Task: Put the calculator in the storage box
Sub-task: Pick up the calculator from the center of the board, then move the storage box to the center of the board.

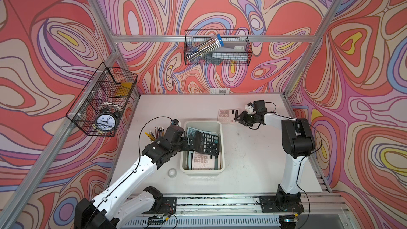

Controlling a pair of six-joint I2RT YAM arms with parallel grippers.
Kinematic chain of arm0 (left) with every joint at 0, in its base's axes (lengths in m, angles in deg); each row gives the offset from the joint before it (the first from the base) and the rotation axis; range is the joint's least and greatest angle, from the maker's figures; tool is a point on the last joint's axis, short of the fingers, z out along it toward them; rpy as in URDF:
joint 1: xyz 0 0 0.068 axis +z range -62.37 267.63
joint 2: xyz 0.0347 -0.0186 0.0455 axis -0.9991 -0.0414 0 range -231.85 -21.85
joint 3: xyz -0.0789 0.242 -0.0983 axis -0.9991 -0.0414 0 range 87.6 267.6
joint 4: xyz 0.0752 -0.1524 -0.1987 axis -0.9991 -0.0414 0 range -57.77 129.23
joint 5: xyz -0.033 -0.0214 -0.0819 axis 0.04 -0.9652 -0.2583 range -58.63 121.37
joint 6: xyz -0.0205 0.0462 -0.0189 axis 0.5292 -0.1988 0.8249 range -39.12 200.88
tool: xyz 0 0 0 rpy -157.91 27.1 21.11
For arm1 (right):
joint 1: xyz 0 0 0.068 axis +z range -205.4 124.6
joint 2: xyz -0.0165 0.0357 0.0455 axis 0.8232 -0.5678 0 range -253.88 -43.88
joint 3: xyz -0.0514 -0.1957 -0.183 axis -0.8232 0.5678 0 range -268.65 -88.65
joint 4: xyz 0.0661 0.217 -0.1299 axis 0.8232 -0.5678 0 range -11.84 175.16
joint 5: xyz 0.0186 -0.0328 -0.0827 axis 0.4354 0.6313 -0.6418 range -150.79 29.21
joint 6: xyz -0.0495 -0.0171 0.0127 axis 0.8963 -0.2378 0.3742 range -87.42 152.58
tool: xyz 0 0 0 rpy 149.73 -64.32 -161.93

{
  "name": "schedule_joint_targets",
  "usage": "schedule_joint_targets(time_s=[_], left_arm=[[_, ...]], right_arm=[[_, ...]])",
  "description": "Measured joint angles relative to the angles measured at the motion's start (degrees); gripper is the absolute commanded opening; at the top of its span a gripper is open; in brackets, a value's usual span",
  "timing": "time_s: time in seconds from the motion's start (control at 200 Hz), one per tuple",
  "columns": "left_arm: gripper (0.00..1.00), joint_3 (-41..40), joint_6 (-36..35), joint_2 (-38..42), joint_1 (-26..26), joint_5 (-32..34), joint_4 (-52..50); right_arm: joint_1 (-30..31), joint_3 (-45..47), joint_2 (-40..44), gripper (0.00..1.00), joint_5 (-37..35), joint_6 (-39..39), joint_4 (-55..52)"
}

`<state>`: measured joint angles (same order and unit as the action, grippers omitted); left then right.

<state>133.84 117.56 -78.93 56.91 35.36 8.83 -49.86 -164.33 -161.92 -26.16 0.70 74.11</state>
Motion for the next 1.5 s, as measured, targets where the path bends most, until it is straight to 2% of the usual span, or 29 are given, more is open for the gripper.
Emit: schedule_joint_targets(time_s=[0.155, 0.426, 0.636, 0.966, 1.142, 1.257, 1.497], left_arm=[[0.99, -0.7, 0.33, 0.59, 0.0, -0.48, 0.35], [0.99, -1.9, 1.14, 2.05, 0.0, -1.53, 0.79], [0.99, -2.12, 1.84, 3.69, 0.0, -1.99, 0.81], [0.96, -2.25, 2.67, 4.9, 0.0, -2.01, -1.4], [0.87, -2.25, 2.97, 4.2, 0.0, -2.54, -3.87], [0.69, -2.38, 3.41, 3.34, 0.0, -2.89, -4.74], [0.46, -4.17, 3.85, 1.36, 0.0, -3.8, -4.83]], right_arm=[[0.0, 0.0, -0.48, 0.12, 1.11, -0.74, 0.94], [0.0, 1.75, 0.37, 0.01, 1.73, -2.14, 1.77], [-0.22, 5.42, 6.88, 0.0, 1.49, -2.95, 1.18], [-2.56, 9.75, 22.64, 0.0, -1.84, -5.16, -0.57], [-2.86, 10.95, 28.02, 0.0, -3.87, -5.73, -3.63], [-2.84, 11.63, 30.71, 0.0, -4.7, -5.97, -5.75], [-2.84, 12.02, 35.6, 0.0, -6.86, -5.99, -10.21]])
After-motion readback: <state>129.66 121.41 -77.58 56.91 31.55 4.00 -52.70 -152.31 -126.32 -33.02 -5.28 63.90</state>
